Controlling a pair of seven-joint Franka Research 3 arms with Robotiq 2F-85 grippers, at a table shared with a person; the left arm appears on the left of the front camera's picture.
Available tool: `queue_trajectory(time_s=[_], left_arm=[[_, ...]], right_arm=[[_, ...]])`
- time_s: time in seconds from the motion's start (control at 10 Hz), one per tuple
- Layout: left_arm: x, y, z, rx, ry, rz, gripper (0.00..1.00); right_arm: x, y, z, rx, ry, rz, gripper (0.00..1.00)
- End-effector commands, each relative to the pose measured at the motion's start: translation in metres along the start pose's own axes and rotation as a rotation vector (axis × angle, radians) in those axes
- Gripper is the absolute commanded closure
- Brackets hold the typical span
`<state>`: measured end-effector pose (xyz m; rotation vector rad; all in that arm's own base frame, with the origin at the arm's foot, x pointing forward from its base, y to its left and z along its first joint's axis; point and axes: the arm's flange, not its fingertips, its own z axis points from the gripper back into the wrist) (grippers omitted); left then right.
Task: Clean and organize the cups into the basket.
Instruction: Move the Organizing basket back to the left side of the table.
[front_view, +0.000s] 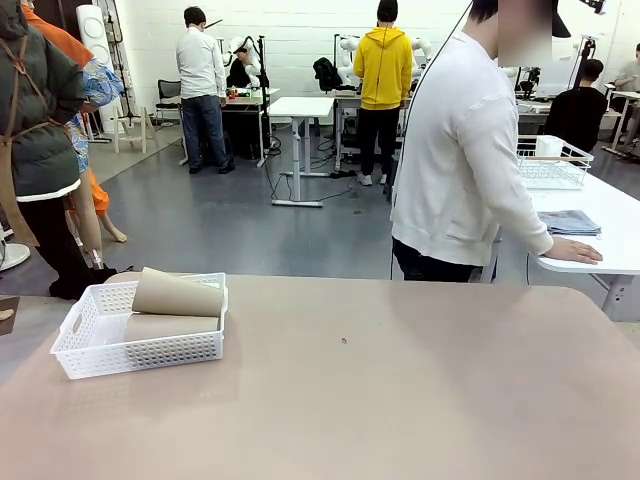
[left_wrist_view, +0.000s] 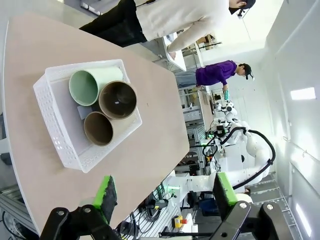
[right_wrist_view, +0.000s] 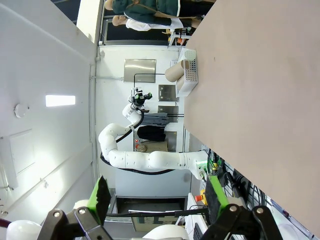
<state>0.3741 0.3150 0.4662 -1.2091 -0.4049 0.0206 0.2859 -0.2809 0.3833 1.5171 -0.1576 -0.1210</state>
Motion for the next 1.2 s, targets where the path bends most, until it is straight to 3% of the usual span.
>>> queue_trajectory(time_s=[0.0, 1.1], left_arm=[[0.0009, -0.0010, 0.0011, 0.003, -0.012, 0.003, 0.00], [0.0009, -0.0010, 0.0011, 0.003, -0.012, 0.003, 0.00]], right_arm=[[-0.0019, 0.0005, -0.0005, 0.003, 0.006, -0.003, 0.00], [-0.0019, 0.0005, -0.0005, 0.003, 0.006, -0.003, 0.00]])
